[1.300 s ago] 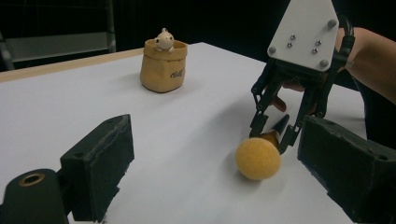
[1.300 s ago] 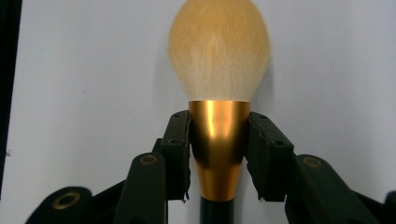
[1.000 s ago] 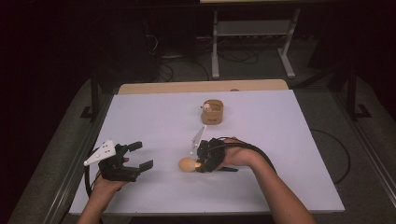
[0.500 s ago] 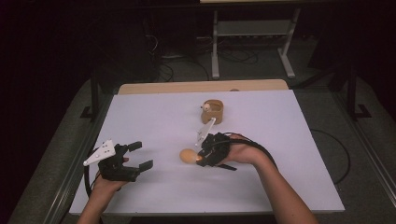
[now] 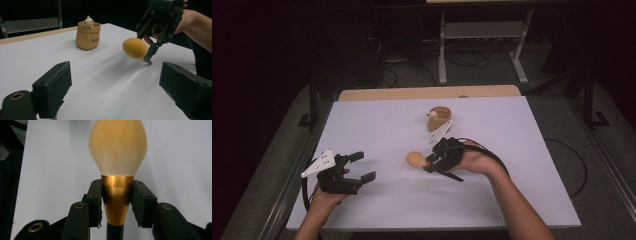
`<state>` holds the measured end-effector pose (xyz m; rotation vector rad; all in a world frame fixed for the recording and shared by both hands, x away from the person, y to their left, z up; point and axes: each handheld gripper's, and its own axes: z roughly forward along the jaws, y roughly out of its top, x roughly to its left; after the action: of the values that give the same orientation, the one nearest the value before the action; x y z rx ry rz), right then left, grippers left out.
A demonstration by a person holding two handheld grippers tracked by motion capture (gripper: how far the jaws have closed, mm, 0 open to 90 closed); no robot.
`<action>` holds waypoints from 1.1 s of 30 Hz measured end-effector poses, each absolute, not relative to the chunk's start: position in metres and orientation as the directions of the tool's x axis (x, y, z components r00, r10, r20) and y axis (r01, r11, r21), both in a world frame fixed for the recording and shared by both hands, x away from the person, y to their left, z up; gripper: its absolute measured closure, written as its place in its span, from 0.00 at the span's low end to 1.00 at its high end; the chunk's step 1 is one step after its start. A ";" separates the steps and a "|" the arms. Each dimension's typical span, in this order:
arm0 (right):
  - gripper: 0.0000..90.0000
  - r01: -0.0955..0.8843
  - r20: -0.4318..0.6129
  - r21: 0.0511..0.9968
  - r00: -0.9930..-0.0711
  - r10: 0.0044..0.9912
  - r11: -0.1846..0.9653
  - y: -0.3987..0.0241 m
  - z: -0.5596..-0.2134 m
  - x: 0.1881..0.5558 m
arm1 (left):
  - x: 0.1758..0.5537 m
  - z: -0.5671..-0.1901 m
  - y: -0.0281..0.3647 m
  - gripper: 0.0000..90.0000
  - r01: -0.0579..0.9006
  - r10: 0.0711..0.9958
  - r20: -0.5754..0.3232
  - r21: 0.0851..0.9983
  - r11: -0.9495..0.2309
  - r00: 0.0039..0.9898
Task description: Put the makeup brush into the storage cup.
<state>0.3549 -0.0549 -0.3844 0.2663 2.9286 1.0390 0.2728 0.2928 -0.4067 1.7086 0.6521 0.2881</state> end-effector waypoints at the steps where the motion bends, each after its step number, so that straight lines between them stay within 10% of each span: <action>1: 0.68 0.161 0.038 0.630 -0.984 0.177 0.759 -0.056 -0.384 0.355 | 0.273 -0.407 0.293 0.11 0.265 0.564 -0.154 0.957 -0.120 0.811; 33: 0.68 0.297 0.097 0.759 -0.931 0.351 0.579 -0.092 -0.362 0.363 | 0.272 -0.406 0.292 0.11 0.267 0.561 -0.157 0.957 -0.118 0.813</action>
<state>0.3625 -0.0920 -0.3621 0.5620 2.7345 1.2956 0.2724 0.2918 -0.4064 1.7085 0.6499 0.2832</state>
